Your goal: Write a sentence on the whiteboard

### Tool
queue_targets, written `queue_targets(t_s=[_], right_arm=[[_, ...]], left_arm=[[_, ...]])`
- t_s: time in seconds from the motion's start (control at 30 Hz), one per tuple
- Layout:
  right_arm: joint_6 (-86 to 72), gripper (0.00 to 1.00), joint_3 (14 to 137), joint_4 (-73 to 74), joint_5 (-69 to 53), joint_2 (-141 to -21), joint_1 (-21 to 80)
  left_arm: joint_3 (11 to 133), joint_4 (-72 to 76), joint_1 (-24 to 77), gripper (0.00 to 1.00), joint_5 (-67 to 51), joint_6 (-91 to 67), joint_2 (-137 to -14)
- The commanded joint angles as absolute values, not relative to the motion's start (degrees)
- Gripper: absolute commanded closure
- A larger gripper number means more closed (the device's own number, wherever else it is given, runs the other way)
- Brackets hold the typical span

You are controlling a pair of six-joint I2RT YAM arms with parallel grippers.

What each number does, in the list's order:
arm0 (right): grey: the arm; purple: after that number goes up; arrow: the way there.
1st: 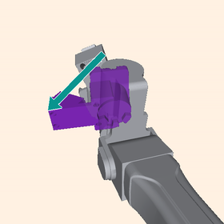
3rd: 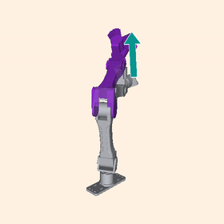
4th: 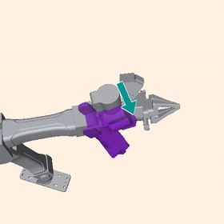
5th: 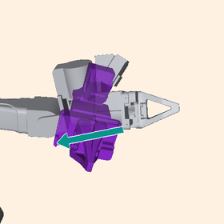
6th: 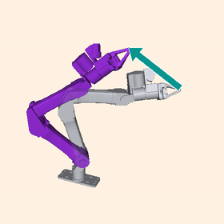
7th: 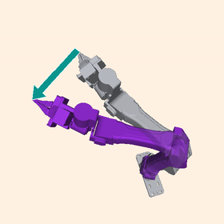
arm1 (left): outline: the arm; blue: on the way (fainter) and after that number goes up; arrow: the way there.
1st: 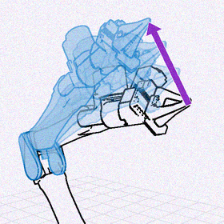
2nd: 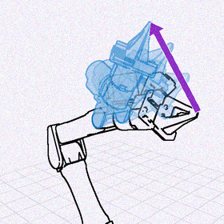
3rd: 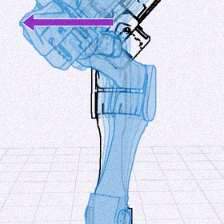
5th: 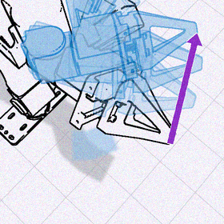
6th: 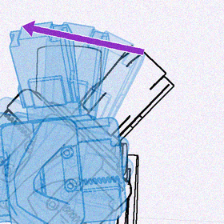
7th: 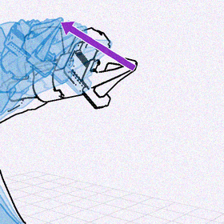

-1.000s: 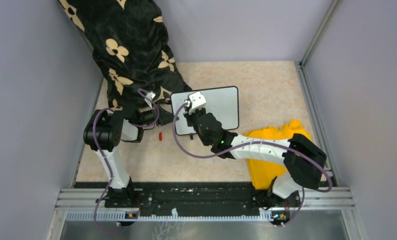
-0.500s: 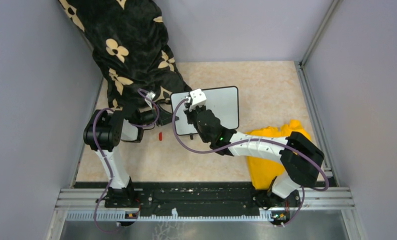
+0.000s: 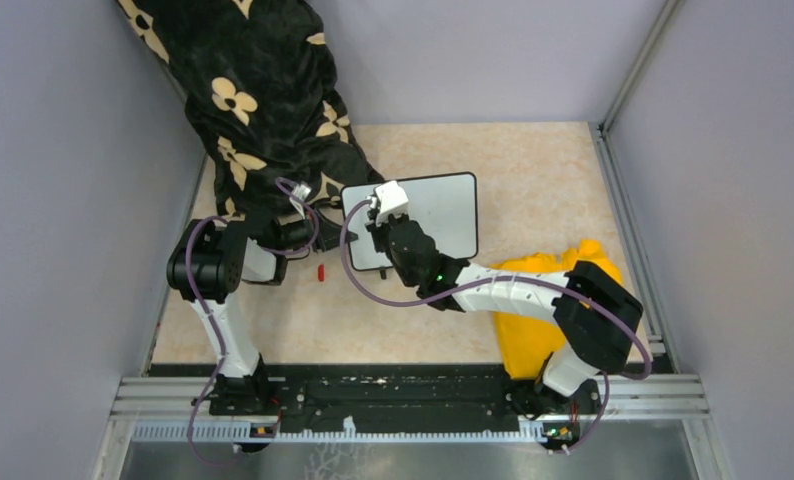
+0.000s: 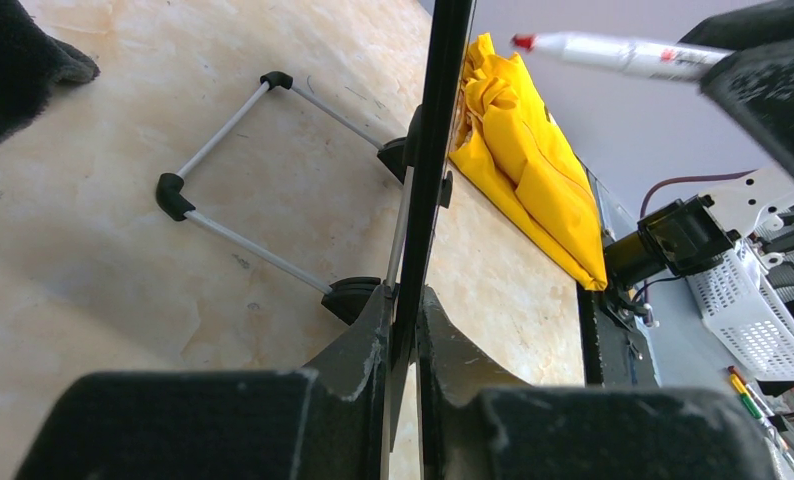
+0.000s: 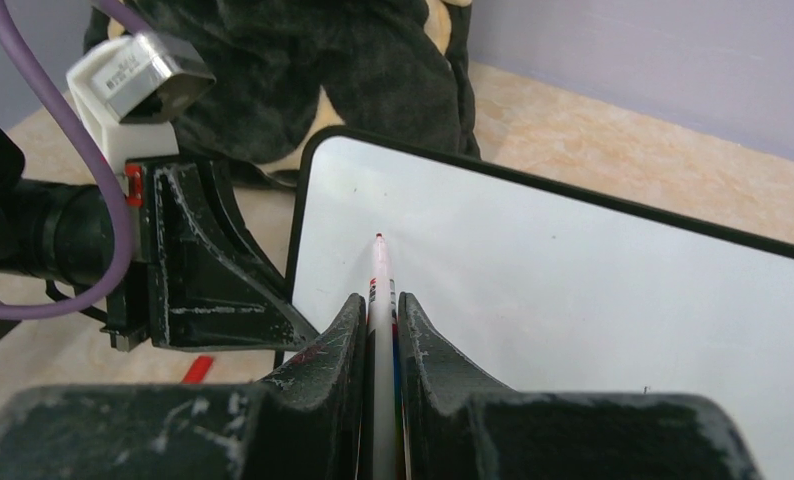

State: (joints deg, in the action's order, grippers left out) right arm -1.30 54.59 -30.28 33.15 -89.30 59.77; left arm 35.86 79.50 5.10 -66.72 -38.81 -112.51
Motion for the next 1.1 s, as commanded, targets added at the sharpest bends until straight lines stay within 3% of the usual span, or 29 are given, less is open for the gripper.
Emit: queue_targets(t_s=[0.0,1.07], right_arm=[[-2.3,1.00,57.7,-30.3,33.4,-90.4,59.6],[-2.4,1.00,61.1,-28.5,33.5,-94.7,59.0]], left_arm=[[35.2,78.3,4.8,1.00,-66.8,-37.9,-113.3],[35.1,78.3,4.8,1.00,-66.8,-37.9,-113.2]])
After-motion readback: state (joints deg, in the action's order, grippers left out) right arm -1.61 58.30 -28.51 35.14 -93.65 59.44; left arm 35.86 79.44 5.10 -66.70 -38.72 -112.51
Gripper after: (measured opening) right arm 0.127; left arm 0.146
